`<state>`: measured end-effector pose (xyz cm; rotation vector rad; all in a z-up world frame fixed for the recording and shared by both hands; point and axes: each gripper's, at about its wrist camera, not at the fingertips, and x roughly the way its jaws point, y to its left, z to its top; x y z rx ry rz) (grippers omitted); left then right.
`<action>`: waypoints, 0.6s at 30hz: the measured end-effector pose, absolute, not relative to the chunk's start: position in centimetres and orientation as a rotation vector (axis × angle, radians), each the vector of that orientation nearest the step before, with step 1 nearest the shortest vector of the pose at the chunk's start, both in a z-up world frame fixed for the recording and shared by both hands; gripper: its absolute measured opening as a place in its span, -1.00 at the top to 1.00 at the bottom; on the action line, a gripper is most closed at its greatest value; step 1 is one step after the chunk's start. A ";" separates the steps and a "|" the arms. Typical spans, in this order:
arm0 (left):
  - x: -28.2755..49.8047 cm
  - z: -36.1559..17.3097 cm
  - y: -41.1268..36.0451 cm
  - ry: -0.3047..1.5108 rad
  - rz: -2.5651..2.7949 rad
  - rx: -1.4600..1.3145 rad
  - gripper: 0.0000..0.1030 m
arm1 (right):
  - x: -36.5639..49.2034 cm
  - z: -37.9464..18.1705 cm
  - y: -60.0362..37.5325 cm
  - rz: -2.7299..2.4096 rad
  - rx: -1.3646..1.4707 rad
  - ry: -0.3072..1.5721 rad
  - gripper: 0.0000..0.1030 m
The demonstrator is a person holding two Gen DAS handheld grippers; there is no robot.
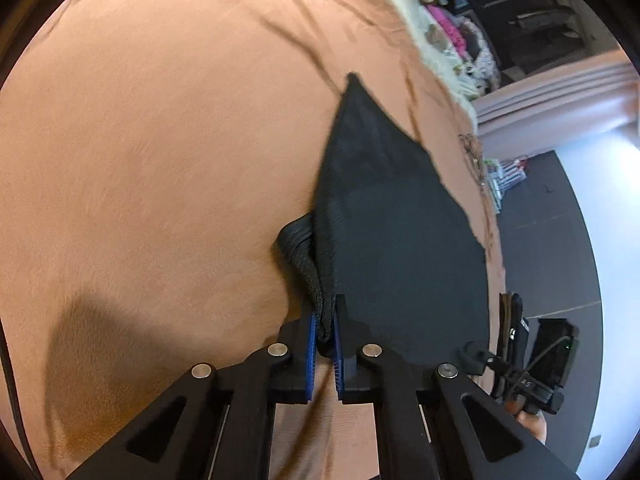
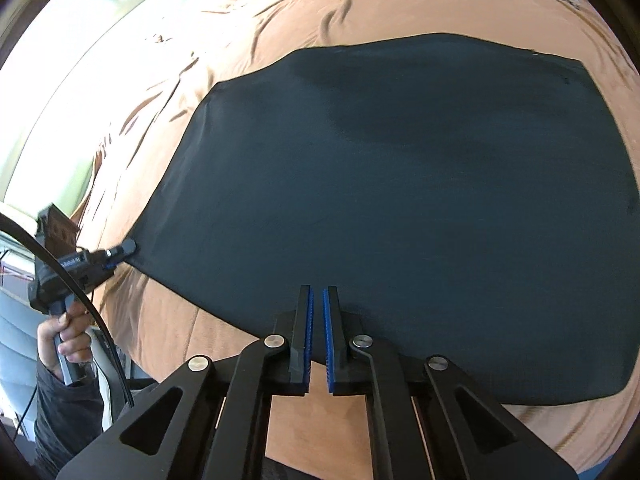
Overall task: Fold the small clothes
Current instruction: 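Close the left tool on the side edge of the folded shirt, then lift the side edge with the left tool and fold it toward the middle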
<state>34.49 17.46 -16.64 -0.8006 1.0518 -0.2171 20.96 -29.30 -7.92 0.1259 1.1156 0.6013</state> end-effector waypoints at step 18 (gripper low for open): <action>38.3 -4.3 10.9 0.887 -0.432 -0.711 0.90 | 21.0 -9.0 -29.6 0.669 0.152 1.101 0.97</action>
